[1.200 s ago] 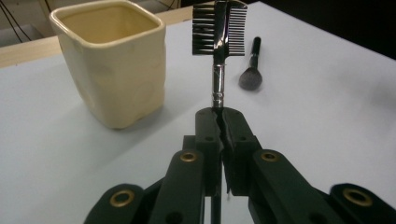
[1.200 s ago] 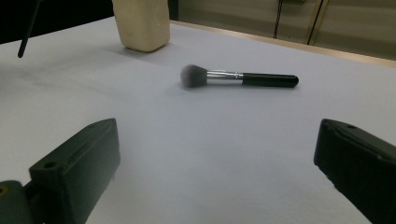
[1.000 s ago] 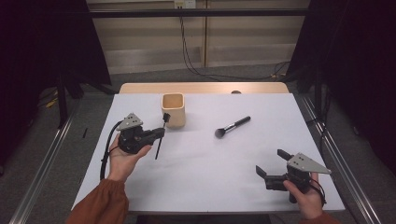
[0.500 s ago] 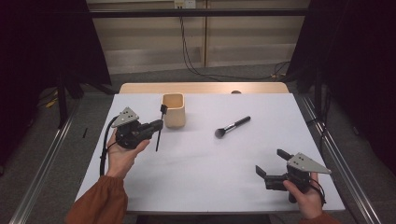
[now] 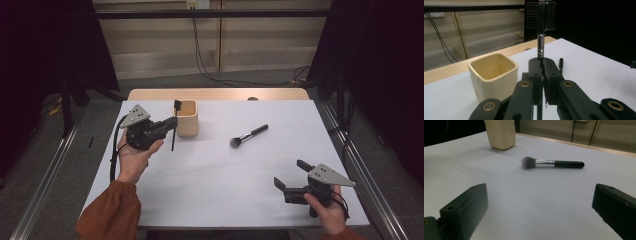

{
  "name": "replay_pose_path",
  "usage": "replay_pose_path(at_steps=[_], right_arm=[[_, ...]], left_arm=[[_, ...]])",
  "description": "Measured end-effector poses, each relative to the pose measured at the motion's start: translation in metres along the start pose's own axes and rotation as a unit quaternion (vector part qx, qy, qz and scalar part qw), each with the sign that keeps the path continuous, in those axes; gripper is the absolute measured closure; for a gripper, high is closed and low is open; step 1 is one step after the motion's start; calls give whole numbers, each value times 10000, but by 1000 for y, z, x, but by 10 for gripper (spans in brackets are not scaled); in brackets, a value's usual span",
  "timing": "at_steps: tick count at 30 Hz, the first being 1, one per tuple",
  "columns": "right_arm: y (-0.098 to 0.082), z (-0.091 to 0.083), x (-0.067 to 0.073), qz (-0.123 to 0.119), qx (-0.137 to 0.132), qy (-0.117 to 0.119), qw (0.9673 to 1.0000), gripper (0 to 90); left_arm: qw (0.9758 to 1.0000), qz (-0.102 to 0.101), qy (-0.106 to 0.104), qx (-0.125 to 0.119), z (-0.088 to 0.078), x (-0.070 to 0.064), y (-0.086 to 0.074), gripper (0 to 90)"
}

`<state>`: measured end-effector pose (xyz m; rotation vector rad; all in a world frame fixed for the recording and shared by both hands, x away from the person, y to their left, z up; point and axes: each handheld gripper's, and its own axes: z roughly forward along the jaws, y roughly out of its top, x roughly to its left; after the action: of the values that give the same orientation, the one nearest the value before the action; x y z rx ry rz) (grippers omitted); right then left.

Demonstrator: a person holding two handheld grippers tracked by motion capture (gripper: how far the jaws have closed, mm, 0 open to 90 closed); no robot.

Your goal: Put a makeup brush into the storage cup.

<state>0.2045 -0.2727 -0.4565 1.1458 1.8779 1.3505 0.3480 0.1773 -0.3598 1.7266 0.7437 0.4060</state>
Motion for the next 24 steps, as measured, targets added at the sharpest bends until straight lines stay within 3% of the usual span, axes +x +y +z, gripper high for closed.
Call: replay_pose_path(at_steps=[13, 16, 24], right_arm=[[0, 0, 0, 8, -5, 2, 10000, 0], [0, 0, 0, 18, -10, 0, 10000, 0], [0, -1, 0, 38, -37, -24, 10000, 0]], left_arm=[[9998, -22, 102, -154, 12, 1, 8, 861], [9996, -122, 126, -216, 14, 5, 10, 861], [9988, -126, 401, -243, 21, 16, 20, 862]])
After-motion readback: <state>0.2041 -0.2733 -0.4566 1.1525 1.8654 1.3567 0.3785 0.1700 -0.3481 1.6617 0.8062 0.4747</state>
